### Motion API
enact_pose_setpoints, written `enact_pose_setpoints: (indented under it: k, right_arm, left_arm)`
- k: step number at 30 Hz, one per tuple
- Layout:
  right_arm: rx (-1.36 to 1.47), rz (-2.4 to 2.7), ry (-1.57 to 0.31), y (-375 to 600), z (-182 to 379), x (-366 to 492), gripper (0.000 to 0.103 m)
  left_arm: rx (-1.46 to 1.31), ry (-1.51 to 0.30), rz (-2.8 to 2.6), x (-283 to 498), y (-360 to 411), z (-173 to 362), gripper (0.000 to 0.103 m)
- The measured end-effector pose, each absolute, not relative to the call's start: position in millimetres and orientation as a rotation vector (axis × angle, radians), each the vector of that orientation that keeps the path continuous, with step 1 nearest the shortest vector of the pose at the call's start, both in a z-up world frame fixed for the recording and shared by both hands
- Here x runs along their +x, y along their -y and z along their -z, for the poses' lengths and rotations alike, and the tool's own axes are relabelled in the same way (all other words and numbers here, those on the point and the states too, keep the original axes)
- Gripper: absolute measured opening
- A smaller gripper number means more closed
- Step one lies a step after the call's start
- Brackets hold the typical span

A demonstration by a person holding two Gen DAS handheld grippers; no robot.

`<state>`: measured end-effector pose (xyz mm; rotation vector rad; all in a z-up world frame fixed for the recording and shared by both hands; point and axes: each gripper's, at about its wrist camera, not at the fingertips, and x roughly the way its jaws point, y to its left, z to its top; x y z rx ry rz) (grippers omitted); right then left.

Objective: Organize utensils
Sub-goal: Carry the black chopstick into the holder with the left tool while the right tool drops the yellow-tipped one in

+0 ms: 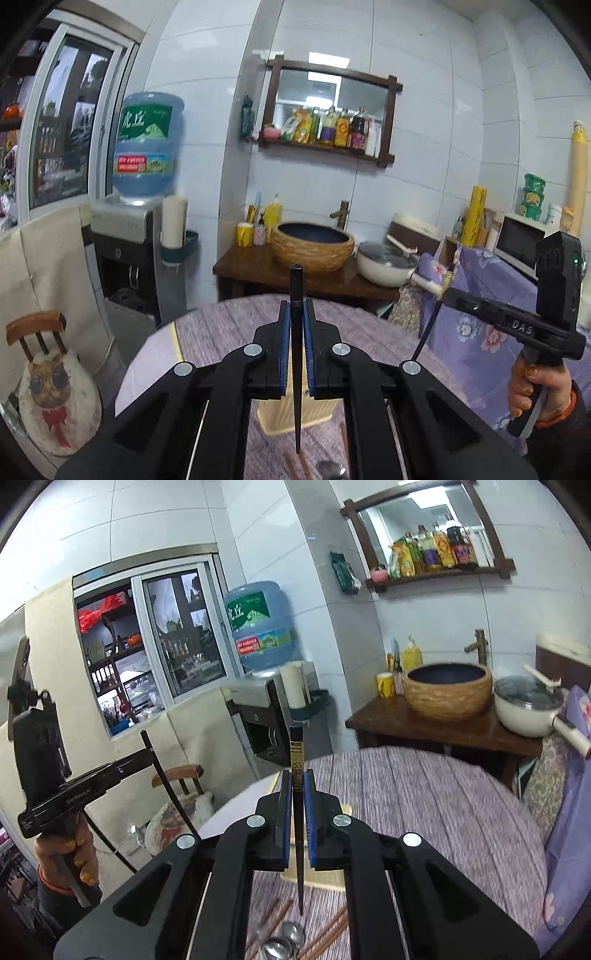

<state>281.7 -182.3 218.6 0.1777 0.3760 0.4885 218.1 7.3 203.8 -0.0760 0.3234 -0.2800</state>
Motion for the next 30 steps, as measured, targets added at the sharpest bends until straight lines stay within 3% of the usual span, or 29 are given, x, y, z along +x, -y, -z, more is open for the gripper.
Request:
enact_pose_setpoints:
  k: [9, 22, 30]
  right_arm:
    - [0.172, -0.434, -0.297, 166, -253, 324, 0.008]
    - [0.18, -0.391, -0.458, 146, -147, 378, 0.008]
    - [0.197, -0.375, -0.483, 150, -129, 385, 0.006]
  left_arm:
    - [-0.09, -0.263, 0.217, 263, 6, -231, 0.008]
    - [-0.111, -0.457, 0.204, 312, 18, -132, 0.008]
    - [-0.118, -0.499, 0.177, 321, 18, -106, 0.008]
